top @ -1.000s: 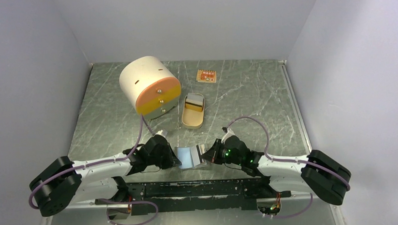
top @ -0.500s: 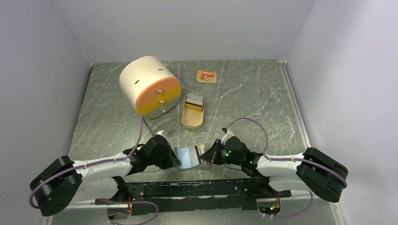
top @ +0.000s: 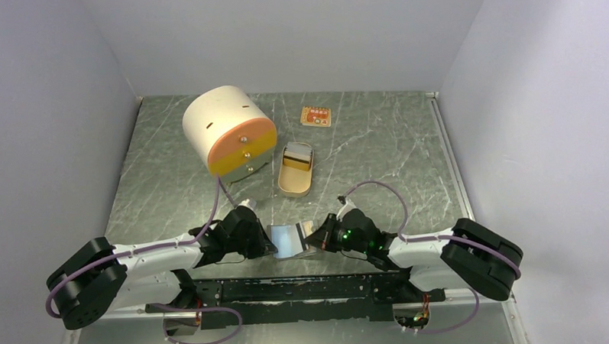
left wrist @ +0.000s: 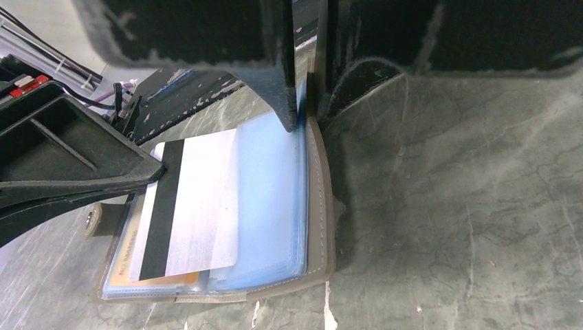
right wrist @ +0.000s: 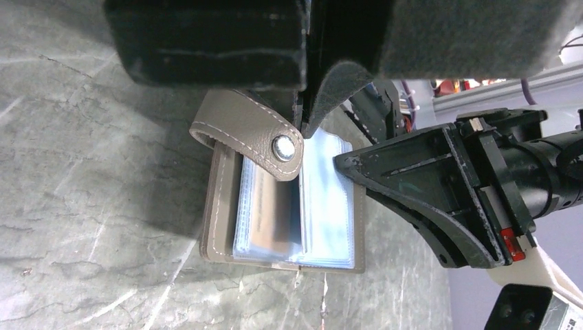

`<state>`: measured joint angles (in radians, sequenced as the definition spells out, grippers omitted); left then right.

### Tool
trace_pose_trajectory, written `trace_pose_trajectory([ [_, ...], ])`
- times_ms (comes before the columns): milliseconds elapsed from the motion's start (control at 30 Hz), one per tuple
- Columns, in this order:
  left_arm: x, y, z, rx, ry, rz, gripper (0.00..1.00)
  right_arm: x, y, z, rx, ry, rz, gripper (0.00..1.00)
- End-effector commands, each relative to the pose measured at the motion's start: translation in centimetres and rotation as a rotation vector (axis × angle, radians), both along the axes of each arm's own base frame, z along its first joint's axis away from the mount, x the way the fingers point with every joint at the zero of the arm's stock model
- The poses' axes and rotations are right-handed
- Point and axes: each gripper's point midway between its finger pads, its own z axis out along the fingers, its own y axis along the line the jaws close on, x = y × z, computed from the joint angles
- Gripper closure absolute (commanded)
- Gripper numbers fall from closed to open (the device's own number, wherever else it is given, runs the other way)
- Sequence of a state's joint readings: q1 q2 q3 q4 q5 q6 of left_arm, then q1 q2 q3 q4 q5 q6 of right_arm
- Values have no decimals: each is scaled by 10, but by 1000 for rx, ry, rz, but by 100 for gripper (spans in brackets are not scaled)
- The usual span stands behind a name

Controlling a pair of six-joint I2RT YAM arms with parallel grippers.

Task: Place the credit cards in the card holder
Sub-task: Insert the credit card into the card holder.

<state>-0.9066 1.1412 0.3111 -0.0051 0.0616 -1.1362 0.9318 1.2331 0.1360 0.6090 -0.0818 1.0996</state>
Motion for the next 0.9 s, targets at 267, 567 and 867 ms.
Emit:
trace_pose_trajectory([
  [267,3,-10,15,-50,-39,-45,78,-4,8,-8,-34,27,32,84],
  [567,5,-12,21,-65,-65,-56,77,-1,13,-7,-124,4,54,72],
  [867,5,-13,22,-73,-73,-56,77,4,8,-10,-211,-17,46,61],
])
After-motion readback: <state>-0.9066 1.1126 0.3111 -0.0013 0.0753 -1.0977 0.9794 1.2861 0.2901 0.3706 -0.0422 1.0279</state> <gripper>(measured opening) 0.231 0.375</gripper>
